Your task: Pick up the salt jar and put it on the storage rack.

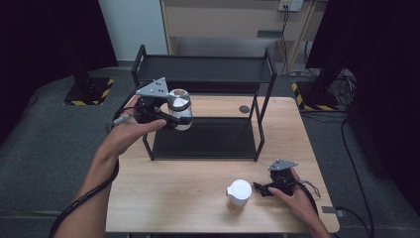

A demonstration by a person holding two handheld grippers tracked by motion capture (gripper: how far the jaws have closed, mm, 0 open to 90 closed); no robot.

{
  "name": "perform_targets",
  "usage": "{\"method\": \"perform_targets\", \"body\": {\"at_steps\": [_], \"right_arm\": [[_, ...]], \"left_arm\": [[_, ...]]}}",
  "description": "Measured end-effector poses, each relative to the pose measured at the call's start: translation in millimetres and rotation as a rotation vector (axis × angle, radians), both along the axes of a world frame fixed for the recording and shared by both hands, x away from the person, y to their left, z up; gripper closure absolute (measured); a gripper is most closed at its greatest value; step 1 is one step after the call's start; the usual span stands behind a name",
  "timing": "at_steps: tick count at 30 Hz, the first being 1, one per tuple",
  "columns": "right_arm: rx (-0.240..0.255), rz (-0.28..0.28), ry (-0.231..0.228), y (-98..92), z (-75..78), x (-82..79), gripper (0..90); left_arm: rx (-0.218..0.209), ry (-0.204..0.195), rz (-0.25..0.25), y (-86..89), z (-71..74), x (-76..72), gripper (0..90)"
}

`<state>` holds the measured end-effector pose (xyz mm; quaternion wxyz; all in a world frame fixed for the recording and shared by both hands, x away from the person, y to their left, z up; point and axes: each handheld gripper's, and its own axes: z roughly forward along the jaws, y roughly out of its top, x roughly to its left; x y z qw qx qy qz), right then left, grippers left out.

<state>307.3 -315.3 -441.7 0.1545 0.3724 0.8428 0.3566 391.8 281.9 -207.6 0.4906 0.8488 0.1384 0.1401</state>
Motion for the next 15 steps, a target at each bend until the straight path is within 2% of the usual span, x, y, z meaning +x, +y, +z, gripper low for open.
{"method": "perform_targets", "body": {"at_steps": [6, 9, 15], "right_arm": [[0.000, 0.000, 0.000, -0.1, 0.0, 0.1, 1.4], [0.000, 0.000, 0.000, -0.1, 0.0, 0.0, 1.4], [0.000, 0.000, 0.000, 0.0, 0.0, 0.1, 1.4]], "left_arm": [[0.006, -0.001, -0.010, -5.2, 8.6, 6.5, 29.6], [-0.010, -0.004, -0.019, -5.2, 11.3, 9.8, 29.6], [-0.014, -0.019, -0.020, -7.9, 27.0, 13.6, 29.6]]}}
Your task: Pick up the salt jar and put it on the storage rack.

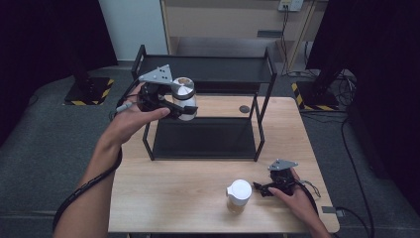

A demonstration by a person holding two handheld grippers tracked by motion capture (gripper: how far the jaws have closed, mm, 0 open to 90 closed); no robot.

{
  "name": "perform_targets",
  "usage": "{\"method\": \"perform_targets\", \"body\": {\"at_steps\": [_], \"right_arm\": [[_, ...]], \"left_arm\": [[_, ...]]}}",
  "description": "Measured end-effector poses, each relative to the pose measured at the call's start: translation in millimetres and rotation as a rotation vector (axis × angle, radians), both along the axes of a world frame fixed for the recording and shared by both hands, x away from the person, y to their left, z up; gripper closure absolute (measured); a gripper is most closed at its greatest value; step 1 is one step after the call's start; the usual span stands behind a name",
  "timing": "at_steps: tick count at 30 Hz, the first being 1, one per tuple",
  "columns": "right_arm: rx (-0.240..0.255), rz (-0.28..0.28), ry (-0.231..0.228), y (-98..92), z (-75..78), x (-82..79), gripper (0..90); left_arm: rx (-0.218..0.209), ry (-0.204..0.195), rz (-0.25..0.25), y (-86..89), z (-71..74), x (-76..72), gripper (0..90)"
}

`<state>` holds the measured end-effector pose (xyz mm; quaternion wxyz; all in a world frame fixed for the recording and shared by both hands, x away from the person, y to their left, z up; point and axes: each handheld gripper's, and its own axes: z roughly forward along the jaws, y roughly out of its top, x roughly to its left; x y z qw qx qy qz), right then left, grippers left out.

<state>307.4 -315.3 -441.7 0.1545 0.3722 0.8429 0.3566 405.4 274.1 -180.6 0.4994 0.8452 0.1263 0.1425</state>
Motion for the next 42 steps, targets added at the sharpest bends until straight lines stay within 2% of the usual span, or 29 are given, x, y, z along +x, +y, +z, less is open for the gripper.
{"method": "perform_targets", "body": {"at_steps": [5, 12, 15, 21, 29, 34, 37, 38, 42], "right_arm": [[0.000, 0.000, 0.000, 0.0, 0.1, 0.1, 1.4], [0.000, 0.000, 0.001, 0.0, 0.1, 0.1, 1.4], [0.000, 0.000, 0.001, 0.0, 0.1, 0.1, 1.4], [-0.001, 0.001, 0.001, -0.1, 0.2, 0.1, 1.4], [0.000, -0.001, 0.003, 0.1, 0.4, 0.1, 1.4], [0.000, 0.000, 0.003, 0.0, 0.3, 0.1, 1.4], [-0.001, 0.000, 0.002, 0.0, 0.3, 0.1, 1.4], [-0.001, 0.000, 0.002, 0.0, 0.3, 0.1, 1.4], [0.000, 0.000, 0.002, 0.0, 0.3, 0.1, 1.4]], "left_arm": [[0.005, -0.019, 0.006, -2.8, 19.0, 4.0, 29.6], [0.000, -0.040, 0.025, -7.2, 37.2, 5.8, 29.6], [-0.007, -0.038, 0.036, -9.5, 41.8, 7.0, 29.6], [0.008, -0.033, 0.074, -16.5, 52.2, 10.1, 29.6], [-0.002, -0.031, 0.138, -21.2, 56.0, 11.8, 29.6], [-0.006, -0.022, 0.206, -26.7, 56.7, 11.1, 29.5], [0.000, -0.019, 0.262, -32.0, 57.3, 10.1, 29.6], [0.000, -0.019, 0.262, -32.0, 57.3, 10.1, 29.6], [-0.009, 0.005, 0.376, -39.8, 55.3, 11.6, 29.6]]}}
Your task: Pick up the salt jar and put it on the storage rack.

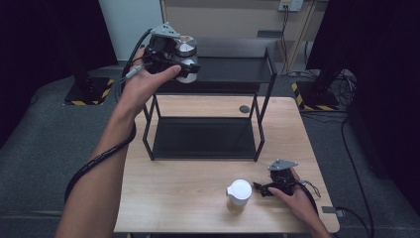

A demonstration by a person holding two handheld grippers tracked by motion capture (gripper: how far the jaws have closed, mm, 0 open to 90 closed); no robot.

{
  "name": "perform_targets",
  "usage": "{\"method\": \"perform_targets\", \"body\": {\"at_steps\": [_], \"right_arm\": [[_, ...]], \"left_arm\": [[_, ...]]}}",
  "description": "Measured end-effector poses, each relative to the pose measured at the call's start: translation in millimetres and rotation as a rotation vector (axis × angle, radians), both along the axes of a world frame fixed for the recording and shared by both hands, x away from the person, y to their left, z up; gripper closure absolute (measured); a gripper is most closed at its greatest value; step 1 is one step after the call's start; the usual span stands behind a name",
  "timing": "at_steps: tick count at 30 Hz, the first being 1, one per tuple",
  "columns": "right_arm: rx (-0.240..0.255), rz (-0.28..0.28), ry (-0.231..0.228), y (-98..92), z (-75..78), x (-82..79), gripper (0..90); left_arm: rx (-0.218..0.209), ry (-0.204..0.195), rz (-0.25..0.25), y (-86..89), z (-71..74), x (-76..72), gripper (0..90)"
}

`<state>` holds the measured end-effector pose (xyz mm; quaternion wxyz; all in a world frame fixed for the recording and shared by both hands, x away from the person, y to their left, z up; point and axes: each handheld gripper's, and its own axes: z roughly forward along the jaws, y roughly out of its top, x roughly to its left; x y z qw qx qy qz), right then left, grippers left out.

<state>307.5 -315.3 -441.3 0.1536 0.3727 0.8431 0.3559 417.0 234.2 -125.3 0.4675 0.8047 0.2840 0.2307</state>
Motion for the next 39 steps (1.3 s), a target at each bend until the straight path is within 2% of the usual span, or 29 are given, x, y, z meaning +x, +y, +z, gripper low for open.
{"method": "perform_targets", "body": {"at_steps": [3, 6, 11, 12, 13, 14, 15, 16, 20, 23, 27, 33, 39], "right_arm": [[0.000, 0.000, 0.000, 0.1, 0.0, 0.0, 1.4], [0.000, 0.000, 0.000, 0.0, 0.0, 0.0, 1.4], [-0.001, 0.001, -0.002, 0.0, -0.1, 0.0, 1.4], [-0.001, 0.001, -0.002, 0.0, -0.1, 0.0, 1.4], [0.000, 0.000, -0.001, 0.0, -0.1, 0.0, 1.4], [0.000, 0.000, -0.001, 0.0, -0.2, -0.1, 1.4], [0.000, 0.000, -0.001, 0.0, -0.2, 0.0, 1.4], [0.000, 0.000, -0.001, 0.1, -0.1, -0.1, 1.4], [0.000, 0.000, -0.002, 0.1, -0.2, -0.1, 1.4], [0.000, 0.000, -0.002, 0.1, -0.2, -0.1, 1.4], [0.000, 0.000, -0.001, 0.0, -0.2, 0.0, 1.4], [0.000, 0.000, -0.001, 0.0, -0.2, 0.0, 1.4], [-0.001, 0.001, -0.002, 0.0, -0.1, 0.0, 1.4]], "left_arm": [[-0.023, 0.004, 0.056, -2.0, -3.3, 2.1, 29.6], [-0.023, 0.007, 0.105, -5.6, -4.9, 5.6, 29.6], [-0.017, 0.017, 0.142, -11.2, -8.3, 16.0, 29.6], [-0.022, 0.024, 0.146, -11.5, -9.1, 18.2, 29.6], [-0.016, 0.006, 0.139, -11.7, -11.2, 21.8, 29.6], [-0.012, 0.010, 0.148, -13.5, -11.5, 22.8, 29.6], [-0.016, 0.015, 0.148, -13.9, -12.5, 24.8, 29.6], [-0.022, 0.036, 0.163, -15.4, -12.0, 25.2, 29.6], [-0.016, 0.054, 0.167, -17.5, -14.9, 32.7, 29.6], [-0.033, 0.072, 0.169, -16.6, -19.3, 37.3, 29.6], [-0.032, 0.073, 0.171, -17.6, -19.9, 39.7, 29.6], [-0.052, 0.105, 0.175, -15.2, -19.2, 45.6, 29.6], [-0.050, 0.109, 0.174, -14.9, -18.7, 46.2, 29.5]]}}
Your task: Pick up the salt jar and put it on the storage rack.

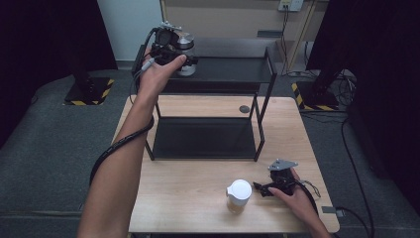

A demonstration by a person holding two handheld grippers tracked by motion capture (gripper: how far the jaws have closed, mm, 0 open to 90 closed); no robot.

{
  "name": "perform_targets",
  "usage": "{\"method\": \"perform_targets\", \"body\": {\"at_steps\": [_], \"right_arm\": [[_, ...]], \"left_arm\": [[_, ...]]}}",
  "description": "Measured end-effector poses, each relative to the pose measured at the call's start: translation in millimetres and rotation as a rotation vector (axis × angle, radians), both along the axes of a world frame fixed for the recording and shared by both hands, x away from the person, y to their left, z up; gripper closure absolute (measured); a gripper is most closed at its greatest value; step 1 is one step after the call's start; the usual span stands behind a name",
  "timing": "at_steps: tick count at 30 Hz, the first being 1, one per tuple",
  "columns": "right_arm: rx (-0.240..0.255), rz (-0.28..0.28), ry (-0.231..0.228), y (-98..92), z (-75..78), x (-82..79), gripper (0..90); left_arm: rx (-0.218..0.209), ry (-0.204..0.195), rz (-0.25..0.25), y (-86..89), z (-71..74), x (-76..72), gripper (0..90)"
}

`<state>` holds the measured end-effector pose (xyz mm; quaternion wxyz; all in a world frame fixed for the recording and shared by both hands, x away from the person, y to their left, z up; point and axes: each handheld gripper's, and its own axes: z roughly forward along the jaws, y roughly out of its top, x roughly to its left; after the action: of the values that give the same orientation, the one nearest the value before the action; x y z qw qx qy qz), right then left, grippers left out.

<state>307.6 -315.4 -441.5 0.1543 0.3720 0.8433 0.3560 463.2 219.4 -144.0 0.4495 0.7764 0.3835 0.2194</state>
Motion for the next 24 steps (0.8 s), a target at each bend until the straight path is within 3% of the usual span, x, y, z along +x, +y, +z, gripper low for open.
{"method": "perform_targets", "body": {"at_steps": [3, 5, 11, 22, 24], "right_arm": [[0.000, 0.000, 0.000, 0.0, 0.0, 0.0, 1.4], [0.000, 0.000, 0.000, 0.0, 0.0, 0.0, 1.4], [0.001, -0.001, 0.000, 0.1, 0.0, -0.1, 1.4], [0.001, -0.001, 0.000, 0.1, 0.0, -0.1, 1.4], [0.000, -0.001, 0.000, 0.1, 0.0, -0.1, 1.4]], "left_arm": [[0.003, 0.001, 0.012, -1.8, 0.0, -1.0, 28.4], [0.001, 0.012, 0.019, -2.3, 0.8, -1.6, 21.9], [0.010, -0.003, 0.035, -1.2, 3.3, -14.8, 14.3], [0.026, -0.044, 0.044, 7.4, 7.9, -53.5, 10.3], [-0.008, -0.043, 0.020, 15.9, 4.7, -63.7, 10.3]]}}
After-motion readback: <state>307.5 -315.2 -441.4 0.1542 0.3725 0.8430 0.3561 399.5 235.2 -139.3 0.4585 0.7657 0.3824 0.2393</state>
